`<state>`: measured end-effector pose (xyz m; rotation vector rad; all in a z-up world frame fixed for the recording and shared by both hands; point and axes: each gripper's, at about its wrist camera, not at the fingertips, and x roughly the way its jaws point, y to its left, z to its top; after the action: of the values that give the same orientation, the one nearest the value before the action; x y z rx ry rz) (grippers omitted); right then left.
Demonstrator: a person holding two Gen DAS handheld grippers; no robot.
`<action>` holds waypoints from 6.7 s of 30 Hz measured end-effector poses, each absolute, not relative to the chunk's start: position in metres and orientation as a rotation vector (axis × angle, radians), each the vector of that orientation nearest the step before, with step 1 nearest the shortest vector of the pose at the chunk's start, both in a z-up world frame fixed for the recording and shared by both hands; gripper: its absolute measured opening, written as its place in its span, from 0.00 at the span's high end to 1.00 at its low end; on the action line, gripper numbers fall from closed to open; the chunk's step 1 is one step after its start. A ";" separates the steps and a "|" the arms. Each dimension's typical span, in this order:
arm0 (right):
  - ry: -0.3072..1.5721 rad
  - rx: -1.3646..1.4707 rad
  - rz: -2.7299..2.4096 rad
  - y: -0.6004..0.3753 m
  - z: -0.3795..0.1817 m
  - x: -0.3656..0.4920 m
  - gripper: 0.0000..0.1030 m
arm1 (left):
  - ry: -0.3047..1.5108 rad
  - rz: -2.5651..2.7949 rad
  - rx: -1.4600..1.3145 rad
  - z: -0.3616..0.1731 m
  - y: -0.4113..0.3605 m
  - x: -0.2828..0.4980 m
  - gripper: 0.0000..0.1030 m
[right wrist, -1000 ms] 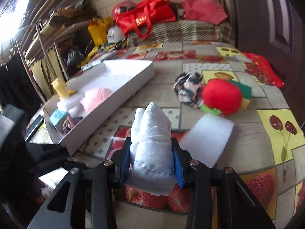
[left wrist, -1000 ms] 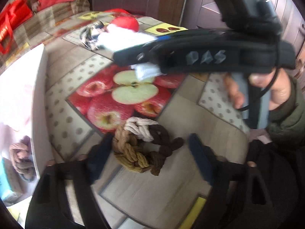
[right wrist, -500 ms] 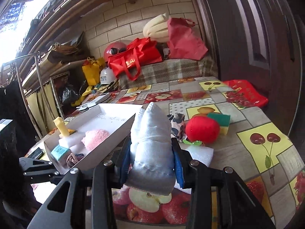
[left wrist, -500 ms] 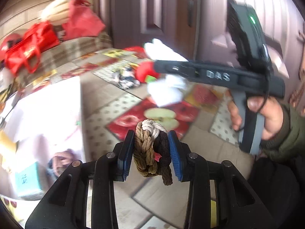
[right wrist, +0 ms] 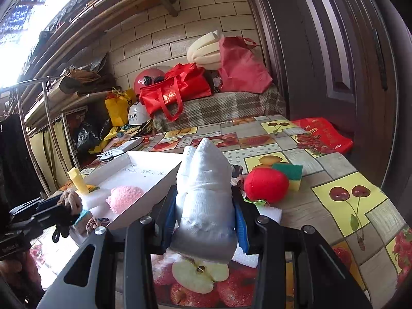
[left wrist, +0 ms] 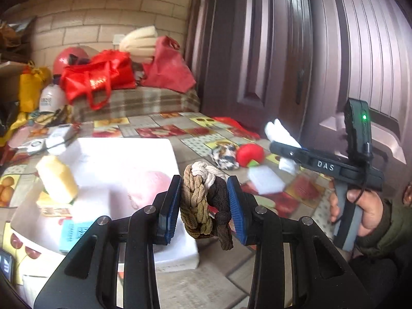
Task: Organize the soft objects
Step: 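Carry the rope toy with the left gripper while the right gripper carries the cloth over the tray, then lower the rope toy into the tray with the left gripper while the right gripper releases the cloth there, then withdraw both open grippers from the tray toward the remaining table items, then grasp the white foam block with the left gripper while the right gripper grasps the red plush ball, then carry the foam block with the left gripper while the right gripper carries the red ball to the tray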
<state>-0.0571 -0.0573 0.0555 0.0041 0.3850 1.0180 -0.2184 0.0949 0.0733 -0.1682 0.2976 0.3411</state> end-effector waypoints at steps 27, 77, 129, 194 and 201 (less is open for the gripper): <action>0.312 -0.183 1.090 0.035 0.053 -0.087 0.62 | 0.194 0.680 -0.186 0.068 0.173 -0.257 0.66; 0.339 -0.336 1.228 0.139 0.048 -0.105 0.00 | 0.184 0.904 -0.179 0.061 0.229 -0.244 0.00; 0.601 -0.005 0.719 -0.108 0.035 0.047 0.00 | 0.493 0.224 -0.198 0.059 0.077 -0.105 0.00; 0.363 -0.111 0.939 -0.031 0.054 -0.045 0.42 | 0.393 0.405 -0.155 0.064 0.071 -0.122 0.46; 0.370 -0.134 0.955 -0.021 0.051 -0.053 0.42 | 0.371 0.452 -0.156 0.064 0.083 -0.138 0.46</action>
<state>-0.0528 -0.0213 0.0513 -0.1336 0.3704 0.9553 -0.1383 0.0830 0.0637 -0.1563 0.3707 0.4518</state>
